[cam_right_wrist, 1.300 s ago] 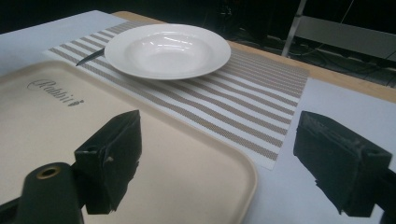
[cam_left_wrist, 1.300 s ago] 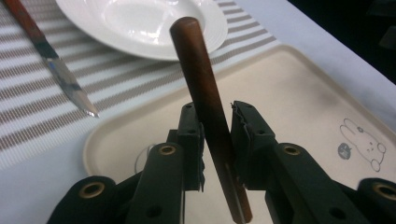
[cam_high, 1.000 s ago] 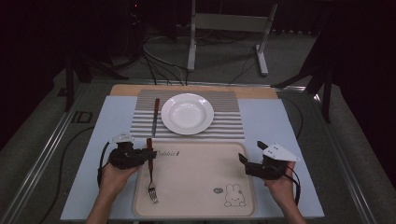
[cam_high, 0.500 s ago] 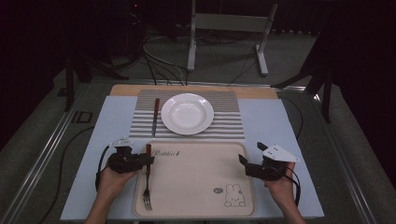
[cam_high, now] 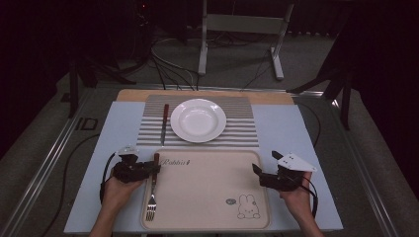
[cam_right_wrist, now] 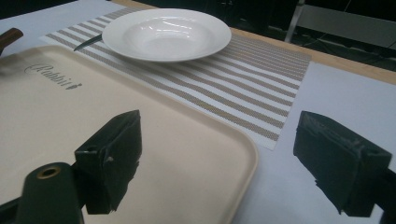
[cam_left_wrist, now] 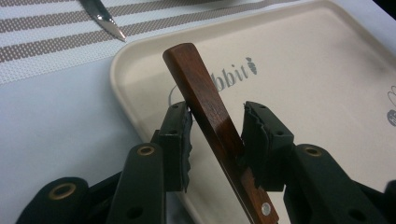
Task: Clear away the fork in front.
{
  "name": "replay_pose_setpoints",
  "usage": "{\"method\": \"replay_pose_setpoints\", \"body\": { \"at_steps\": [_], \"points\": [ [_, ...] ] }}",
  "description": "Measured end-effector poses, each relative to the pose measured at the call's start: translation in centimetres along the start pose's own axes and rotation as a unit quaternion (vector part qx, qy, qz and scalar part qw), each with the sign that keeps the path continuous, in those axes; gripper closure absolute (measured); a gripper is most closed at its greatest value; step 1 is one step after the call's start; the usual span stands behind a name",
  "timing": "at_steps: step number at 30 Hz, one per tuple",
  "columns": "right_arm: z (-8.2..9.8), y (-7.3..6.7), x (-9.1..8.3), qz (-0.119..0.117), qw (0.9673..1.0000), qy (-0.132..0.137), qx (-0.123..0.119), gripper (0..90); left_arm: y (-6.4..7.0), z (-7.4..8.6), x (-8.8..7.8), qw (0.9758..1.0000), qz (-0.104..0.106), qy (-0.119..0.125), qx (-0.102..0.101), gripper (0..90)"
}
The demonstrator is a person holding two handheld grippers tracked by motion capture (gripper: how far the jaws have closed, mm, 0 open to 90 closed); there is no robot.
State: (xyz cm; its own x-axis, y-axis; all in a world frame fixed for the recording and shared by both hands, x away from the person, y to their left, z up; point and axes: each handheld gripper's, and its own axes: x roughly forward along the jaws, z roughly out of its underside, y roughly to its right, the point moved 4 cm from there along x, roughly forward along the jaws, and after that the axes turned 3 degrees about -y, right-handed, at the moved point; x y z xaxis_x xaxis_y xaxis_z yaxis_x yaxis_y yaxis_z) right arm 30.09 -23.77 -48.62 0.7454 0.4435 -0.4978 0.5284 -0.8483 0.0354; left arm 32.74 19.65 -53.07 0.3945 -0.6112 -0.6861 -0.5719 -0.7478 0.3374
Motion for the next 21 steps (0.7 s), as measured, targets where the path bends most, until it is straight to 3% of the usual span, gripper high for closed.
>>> {"method": "replay_pose_setpoints", "body": {
  "at_steps": [6,12,21],
  "points": [
    [0.0,0.1,0.0,0.001,1.0,0.0,0.002,15.5,-0.4,0.2,0.1,0.9997,-0.025,-0.008,-0.002,58.1],
    [0.0,0.1,-0.1,0.002,1.0,0.001,0.004,15.4,-0.6,0.2,-0.5,0.9986,-0.052,0.005,-0.006,51.4],
    [0.0,0.1,-0.2,0.003,1.0,0.003,0.004,15.2,-0.3,-0.4,-2.0,0.9957,-0.068,0.063,0.006,42.8]
  ]
}}
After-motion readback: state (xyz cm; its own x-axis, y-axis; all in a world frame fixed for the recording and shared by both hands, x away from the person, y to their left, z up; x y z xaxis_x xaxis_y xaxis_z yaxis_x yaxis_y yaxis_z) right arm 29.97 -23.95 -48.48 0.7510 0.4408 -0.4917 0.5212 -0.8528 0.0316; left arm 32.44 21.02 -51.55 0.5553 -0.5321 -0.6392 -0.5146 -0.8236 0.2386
